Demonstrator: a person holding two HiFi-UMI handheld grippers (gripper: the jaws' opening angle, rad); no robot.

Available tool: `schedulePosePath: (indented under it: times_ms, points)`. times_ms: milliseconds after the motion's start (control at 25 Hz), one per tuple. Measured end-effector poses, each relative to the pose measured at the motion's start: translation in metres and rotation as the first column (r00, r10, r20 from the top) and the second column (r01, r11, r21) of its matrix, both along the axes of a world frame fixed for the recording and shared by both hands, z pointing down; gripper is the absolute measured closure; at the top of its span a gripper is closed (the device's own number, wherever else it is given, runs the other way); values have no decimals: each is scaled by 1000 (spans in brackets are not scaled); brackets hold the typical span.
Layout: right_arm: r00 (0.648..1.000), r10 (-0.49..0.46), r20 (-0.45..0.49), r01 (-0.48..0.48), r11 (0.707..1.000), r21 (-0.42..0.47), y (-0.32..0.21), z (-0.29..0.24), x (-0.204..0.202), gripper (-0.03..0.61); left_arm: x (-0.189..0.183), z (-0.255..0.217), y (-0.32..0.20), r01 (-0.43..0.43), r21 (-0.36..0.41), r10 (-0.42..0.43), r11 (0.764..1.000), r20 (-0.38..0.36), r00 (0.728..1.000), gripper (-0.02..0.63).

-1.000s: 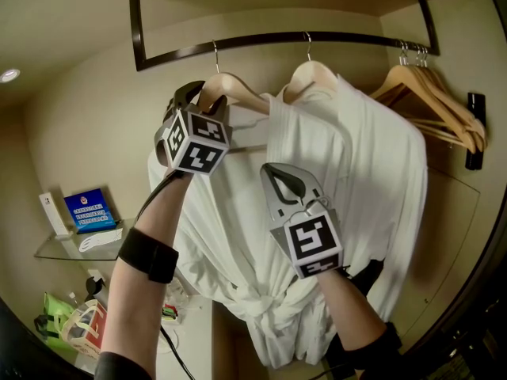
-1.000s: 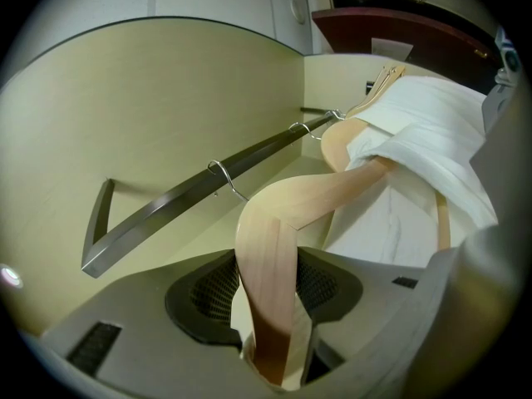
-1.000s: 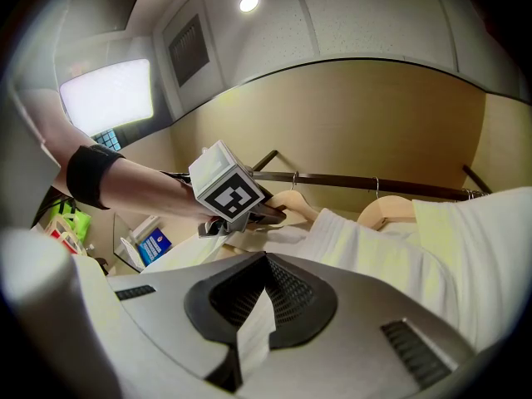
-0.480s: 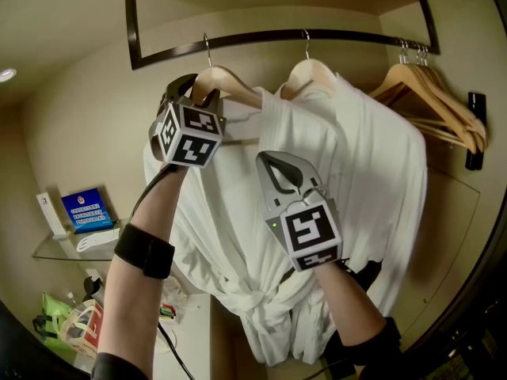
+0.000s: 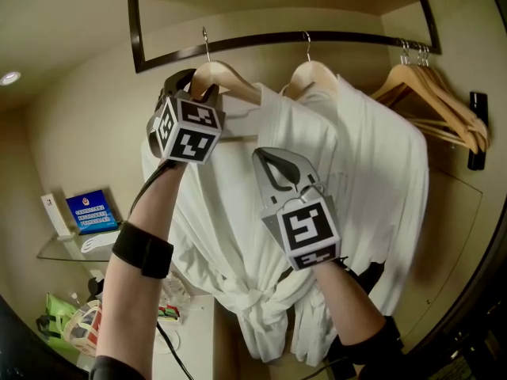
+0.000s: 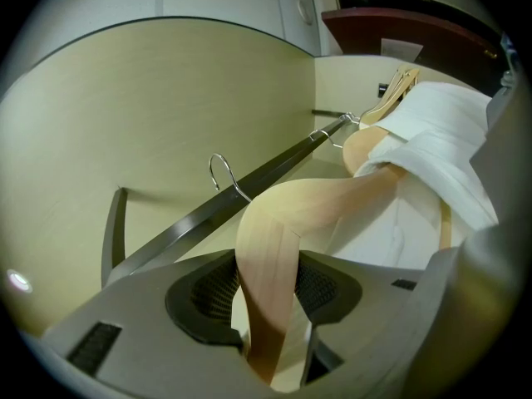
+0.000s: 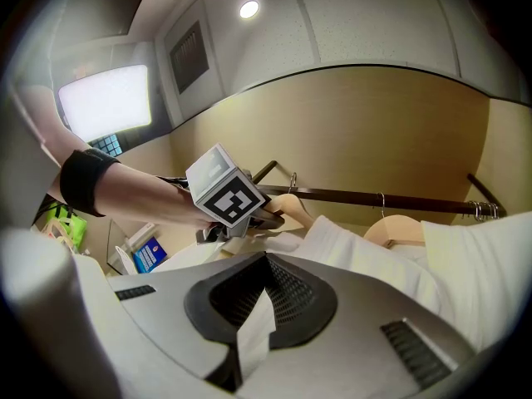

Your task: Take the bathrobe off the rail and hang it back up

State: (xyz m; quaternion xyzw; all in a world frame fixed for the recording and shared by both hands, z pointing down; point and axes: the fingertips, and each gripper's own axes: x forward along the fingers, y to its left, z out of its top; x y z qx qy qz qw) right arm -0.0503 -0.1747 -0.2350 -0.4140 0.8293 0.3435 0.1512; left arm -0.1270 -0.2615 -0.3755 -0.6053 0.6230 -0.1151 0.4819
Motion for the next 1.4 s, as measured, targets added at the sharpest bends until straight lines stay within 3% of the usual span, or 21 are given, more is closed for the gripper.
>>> schedulePosePath:
  times_ms: [840, 1200, 1400]
  points:
    - [1000, -30, 0, 29, 999, -43, 21, 22, 7, 554, -6, 37, 32, -8, -27, 7, 1000, -48, 999, 426]
    - [999, -32, -19, 29, 987, -160, 24, 76, 25, 554, -2, 108, 36, -11, -136, -3, 991, -103, 995, 426]
    - [999, -28, -27, 21, 976, -216, 23, 114, 30, 554, 2, 157, 43, -2, -158, -15, 987, -104, 994, 426]
